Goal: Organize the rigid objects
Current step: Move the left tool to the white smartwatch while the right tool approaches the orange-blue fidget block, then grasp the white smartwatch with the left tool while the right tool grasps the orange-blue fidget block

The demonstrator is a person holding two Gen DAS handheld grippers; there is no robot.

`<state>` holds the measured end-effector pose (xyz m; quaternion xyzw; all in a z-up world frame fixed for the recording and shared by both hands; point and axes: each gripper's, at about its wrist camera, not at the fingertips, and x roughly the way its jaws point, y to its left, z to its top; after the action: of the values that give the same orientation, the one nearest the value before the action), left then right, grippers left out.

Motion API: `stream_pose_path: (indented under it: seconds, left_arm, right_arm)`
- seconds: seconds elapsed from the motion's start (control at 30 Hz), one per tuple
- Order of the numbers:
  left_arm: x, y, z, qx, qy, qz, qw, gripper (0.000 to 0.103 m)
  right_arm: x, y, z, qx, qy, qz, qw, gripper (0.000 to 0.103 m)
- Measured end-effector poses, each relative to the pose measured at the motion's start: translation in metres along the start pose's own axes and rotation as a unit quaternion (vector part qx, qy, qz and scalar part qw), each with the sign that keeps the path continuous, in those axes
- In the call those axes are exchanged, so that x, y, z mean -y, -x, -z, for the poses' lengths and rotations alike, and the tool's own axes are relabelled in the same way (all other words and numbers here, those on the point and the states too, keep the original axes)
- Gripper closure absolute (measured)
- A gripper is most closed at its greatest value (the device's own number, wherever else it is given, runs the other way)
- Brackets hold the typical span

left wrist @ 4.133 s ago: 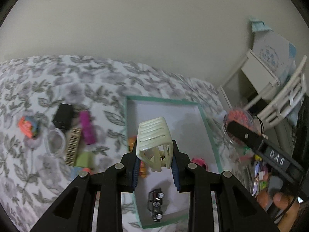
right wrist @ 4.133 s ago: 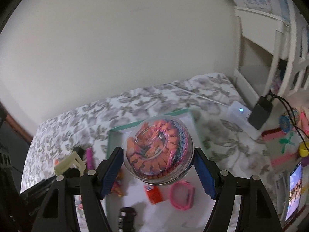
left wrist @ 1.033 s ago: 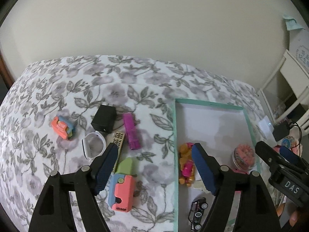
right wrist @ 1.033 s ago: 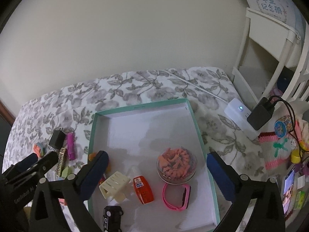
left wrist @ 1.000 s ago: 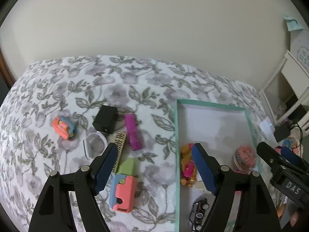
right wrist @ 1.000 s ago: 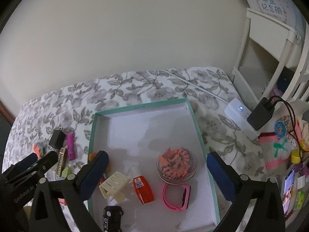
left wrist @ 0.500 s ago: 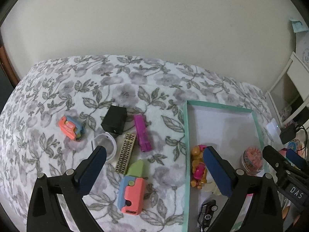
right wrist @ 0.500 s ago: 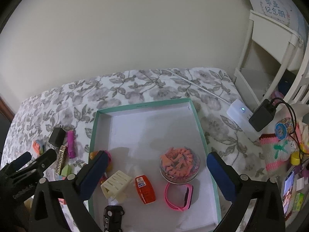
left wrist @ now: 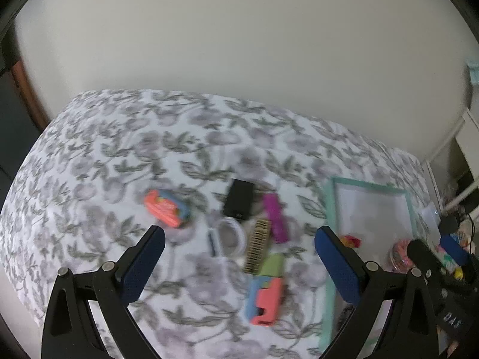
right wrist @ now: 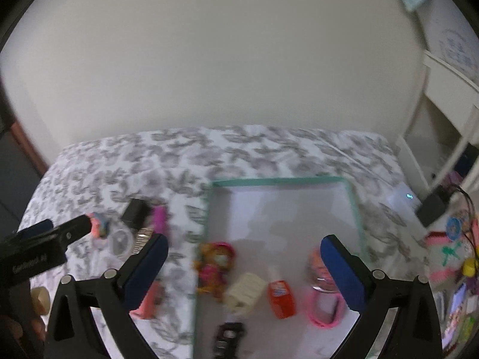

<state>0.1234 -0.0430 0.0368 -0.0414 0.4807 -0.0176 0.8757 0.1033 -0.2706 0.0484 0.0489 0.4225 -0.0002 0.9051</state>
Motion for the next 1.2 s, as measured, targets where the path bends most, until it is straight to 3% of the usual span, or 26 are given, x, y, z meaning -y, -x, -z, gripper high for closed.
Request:
stream_pose_path:
  seconds: [0.37, 0.6, 0.87, 1.2]
  left_arm:
    - [-0.098, 0.004, -0.008, -0.02, 0.089, -0.028, 0.9954, 0.003]
    - [-0.145, -0.006, -0.001, -0.042, 0.131, -0.038, 0.9898, 0.003]
    - [-0.155, -0.035, 0.01, -0.082, 0.158, -0.024, 0.9837, 0.003]
    - [-0.137, -0.059, 0.016, -0.115, 0.145, -0.007, 0.9827, 0.003]
  right_arm:
    - [-0.085, -0.028, 0.014, -0.042, 0.061, -0.055, 0.996, 0.0]
    - [-0.11, -0.053, 0.028, -0.078, 0.065, -0.071, 0.992, 0.0]
    - [-0.121, -0.083, 0.045, -0.114, 0.077, -0.056, 0.989, 0.0]
    - [-0.129, -0.119, 0.073, -0.154, 0.106, -0.027, 0.982, 0.0]
